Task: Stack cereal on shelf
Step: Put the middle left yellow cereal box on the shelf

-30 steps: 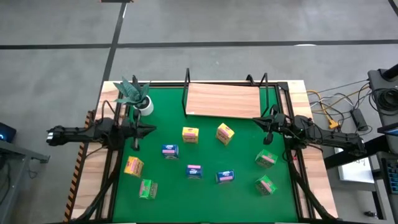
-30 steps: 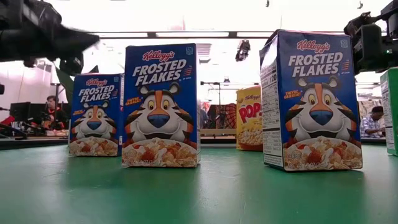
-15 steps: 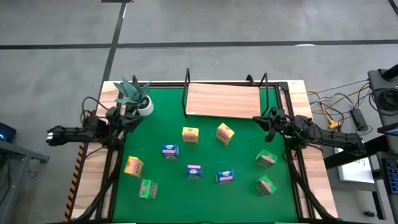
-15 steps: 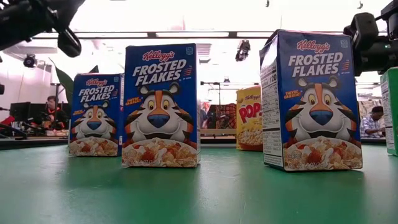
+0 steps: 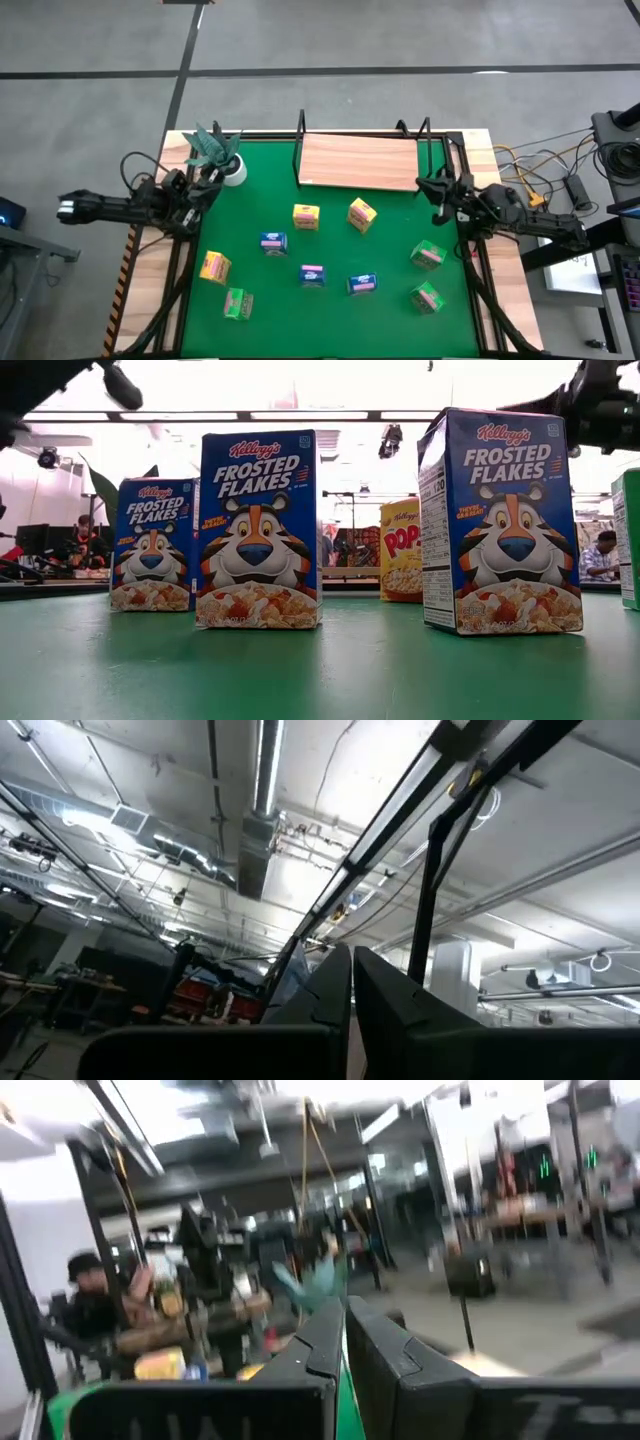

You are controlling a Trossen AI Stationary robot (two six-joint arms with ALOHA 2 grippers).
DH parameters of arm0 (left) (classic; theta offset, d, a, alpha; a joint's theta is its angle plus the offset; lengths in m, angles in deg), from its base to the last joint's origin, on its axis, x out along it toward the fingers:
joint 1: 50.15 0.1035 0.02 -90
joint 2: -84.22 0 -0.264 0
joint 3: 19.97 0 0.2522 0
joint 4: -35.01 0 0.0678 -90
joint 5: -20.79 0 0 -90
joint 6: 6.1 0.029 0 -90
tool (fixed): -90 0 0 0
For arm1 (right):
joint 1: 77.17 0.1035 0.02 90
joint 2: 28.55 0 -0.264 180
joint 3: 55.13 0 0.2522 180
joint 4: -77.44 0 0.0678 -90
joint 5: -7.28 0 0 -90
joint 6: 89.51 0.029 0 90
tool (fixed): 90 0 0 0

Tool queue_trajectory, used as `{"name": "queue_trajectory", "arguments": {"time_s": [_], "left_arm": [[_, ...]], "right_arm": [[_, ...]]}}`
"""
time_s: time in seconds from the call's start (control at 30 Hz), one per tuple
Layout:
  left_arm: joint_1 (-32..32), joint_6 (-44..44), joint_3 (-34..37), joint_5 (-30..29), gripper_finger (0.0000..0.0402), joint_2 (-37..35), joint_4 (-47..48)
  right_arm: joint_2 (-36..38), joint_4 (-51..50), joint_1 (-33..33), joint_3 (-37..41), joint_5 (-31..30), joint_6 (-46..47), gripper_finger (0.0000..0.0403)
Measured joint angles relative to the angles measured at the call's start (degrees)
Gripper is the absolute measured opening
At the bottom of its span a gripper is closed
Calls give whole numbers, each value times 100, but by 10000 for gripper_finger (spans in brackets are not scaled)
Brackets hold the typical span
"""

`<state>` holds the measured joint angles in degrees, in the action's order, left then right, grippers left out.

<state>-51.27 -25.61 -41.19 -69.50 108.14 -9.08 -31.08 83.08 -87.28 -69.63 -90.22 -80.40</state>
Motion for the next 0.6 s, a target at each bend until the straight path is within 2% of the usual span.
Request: {"name": "queue_trajectory", "arguments": {"time_s": [0.17,0.4,0.6], "left_arm": [[2,32,-1080,154,0,918,989],[2,542,-2899,117,0,1767,4011],[2,908,-3910,91,0,2520,5353]], "right_arm": [[0,620,-2,0,2,-510,9],[0,1402,0,0,376,-1004,9],[0,1998,0,0,511,-1361,9]]}}
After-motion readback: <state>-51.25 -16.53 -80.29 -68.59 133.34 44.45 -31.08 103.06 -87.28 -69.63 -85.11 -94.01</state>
